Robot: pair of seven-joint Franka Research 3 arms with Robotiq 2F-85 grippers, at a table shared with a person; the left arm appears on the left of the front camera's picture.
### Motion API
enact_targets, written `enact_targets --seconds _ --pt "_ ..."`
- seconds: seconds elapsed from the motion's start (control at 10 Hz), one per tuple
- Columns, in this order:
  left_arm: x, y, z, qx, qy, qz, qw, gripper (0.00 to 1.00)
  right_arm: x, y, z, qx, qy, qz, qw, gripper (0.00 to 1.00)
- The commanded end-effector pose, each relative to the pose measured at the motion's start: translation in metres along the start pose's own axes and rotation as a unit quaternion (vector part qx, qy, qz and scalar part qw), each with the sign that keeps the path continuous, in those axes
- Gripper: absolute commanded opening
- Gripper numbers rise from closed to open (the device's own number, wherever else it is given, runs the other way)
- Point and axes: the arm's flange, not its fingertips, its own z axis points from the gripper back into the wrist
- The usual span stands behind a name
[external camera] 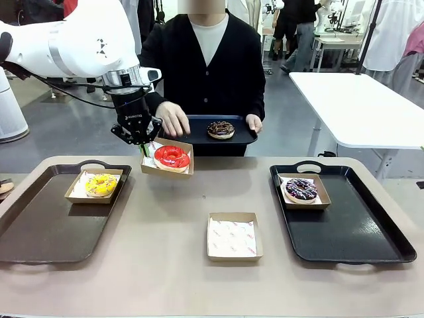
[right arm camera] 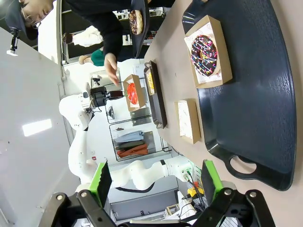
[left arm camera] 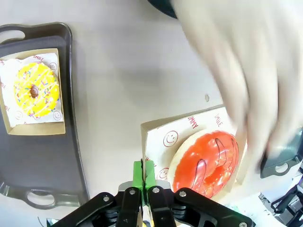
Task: Individually package the donuts and arrange them on the tray.
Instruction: Place the picked Paper togo box on the Handle tray while simultaneously picking up another Paper togo box from the table with the other hand.
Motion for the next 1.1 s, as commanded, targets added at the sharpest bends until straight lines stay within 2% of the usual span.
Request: enact_targets --seconds 0.0,1.0 --pt "-0.0040 0.0023 0.0026 -0.002 -0.003 0.000 1.000 0.00 -0.0007 0.0004 0.0002 -0.003 0.001 -0.001 1.000 1.00" --pt "-0.0040 0.0023 0.0026 -0.002 -0.003 0.000 1.000 0.00 -0.0007 0.0004 0.0002 -0.003 0.001 -0.001 1.000 1.00"
